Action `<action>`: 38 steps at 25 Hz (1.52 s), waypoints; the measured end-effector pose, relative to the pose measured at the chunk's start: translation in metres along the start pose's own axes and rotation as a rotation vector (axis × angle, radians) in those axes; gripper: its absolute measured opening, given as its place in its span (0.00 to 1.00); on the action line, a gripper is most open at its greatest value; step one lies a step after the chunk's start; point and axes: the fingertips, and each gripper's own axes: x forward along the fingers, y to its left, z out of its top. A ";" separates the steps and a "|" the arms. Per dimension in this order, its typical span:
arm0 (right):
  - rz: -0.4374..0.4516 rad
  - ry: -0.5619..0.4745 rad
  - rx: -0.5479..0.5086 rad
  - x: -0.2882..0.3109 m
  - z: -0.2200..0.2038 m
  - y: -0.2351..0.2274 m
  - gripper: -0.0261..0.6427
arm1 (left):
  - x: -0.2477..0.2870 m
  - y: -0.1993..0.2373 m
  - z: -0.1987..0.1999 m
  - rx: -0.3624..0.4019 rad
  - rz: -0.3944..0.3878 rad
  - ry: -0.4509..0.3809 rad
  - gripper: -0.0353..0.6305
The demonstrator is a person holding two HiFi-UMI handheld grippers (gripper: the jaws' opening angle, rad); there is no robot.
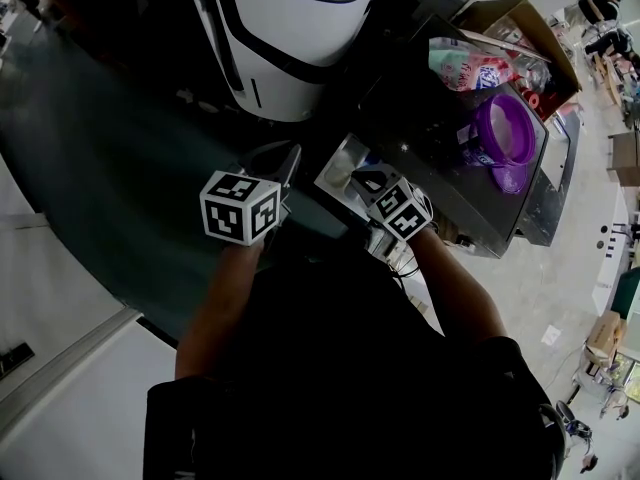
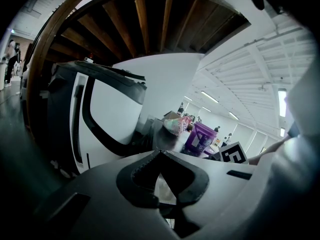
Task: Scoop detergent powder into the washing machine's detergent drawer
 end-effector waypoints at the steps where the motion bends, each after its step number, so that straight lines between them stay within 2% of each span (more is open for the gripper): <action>1: -0.002 0.001 -0.002 0.000 0.000 0.000 0.07 | 0.000 0.000 0.000 -0.001 -0.001 0.000 0.07; 10: -0.012 0.001 -0.032 -0.004 -0.001 0.000 0.07 | 0.002 0.000 -0.001 -0.010 -0.004 0.001 0.07; 23: -0.028 0.046 -0.173 0.001 -0.002 0.005 0.07 | 0.004 0.002 -0.003 -0.024 0.005 -0.001 0.07; 38: -0.041 0.067 -0.262 0.001 -0.004 0.004 0.07 | 0.010 -0.002 -0.005 -0.027 0.001 0.011 0.07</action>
